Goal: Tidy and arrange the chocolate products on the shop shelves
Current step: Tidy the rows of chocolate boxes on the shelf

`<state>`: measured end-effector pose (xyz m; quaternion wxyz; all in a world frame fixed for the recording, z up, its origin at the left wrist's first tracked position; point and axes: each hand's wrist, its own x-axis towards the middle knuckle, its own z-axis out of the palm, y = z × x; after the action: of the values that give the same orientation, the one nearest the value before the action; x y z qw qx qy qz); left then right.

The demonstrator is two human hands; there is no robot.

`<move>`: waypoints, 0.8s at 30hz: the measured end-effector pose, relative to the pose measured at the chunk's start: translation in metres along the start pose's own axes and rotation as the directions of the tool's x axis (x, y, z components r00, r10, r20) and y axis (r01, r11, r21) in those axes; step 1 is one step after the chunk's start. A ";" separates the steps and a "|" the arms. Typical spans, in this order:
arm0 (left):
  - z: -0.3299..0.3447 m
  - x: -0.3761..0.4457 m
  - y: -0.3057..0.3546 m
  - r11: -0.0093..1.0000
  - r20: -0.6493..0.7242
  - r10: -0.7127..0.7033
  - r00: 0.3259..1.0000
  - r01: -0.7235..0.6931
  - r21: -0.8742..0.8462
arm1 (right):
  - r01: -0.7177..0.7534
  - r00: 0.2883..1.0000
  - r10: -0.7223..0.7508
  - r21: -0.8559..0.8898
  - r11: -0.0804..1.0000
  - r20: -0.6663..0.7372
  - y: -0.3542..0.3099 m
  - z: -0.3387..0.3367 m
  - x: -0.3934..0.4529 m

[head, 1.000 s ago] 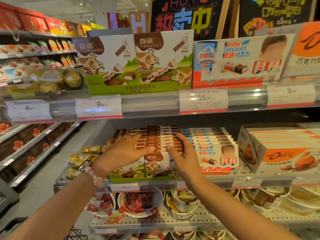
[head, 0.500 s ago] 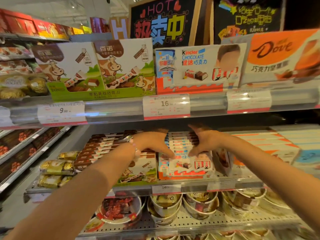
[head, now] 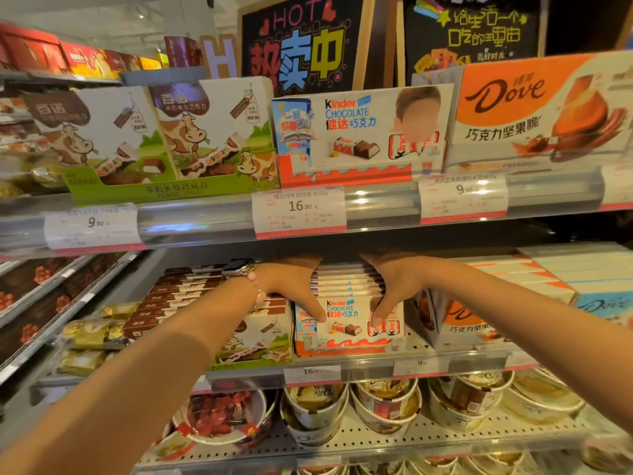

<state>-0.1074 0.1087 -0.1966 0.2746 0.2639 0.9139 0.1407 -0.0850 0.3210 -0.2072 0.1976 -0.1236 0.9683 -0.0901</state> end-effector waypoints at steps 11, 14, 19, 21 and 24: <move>0.009 -0.005 0.001 0.983 -0.098 0.172 0.980 -0.164 0.079 | 0.208 0.978 -0.207 0.062 0.976 -0.021 0.002 0.006 -0.015; 0.012 0.001 0.000 0.979 -0.139 0.179 0.974 -0.162 0.123 | 0.225 0.974 -0.224 0.056 0.973 -0.027 0.006 0.005 -0.017; 0.010 0.003 -0.003 0.977 -0.095 0.182 0.979 -0.169 0.131 | 0.221 0.975 -0.219 0.045 0.974 -0.044 0.007 0.009 -0.017; 0.010 0.004 -0.004 0.978 -0.071 0.186 0.980 -0.177 0.111 | 0.215 0.975 -0.212 0.039 0.976 -0.059 0.008 0.009 -0.018; 0.011 0.005 -0.004 0.974 -0.045 0.206 0.977 -0.201 0.103 | 0.222 0.974 -0.220 0.038 0.974 -0.055 0.008 0.009 -0.018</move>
<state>-0.1066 0.1093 -0.2096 0.2199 0.3653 0.8951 0.1306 -0.0672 0.3319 -0.2107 0.1644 -0.2240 0.9510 -0.1357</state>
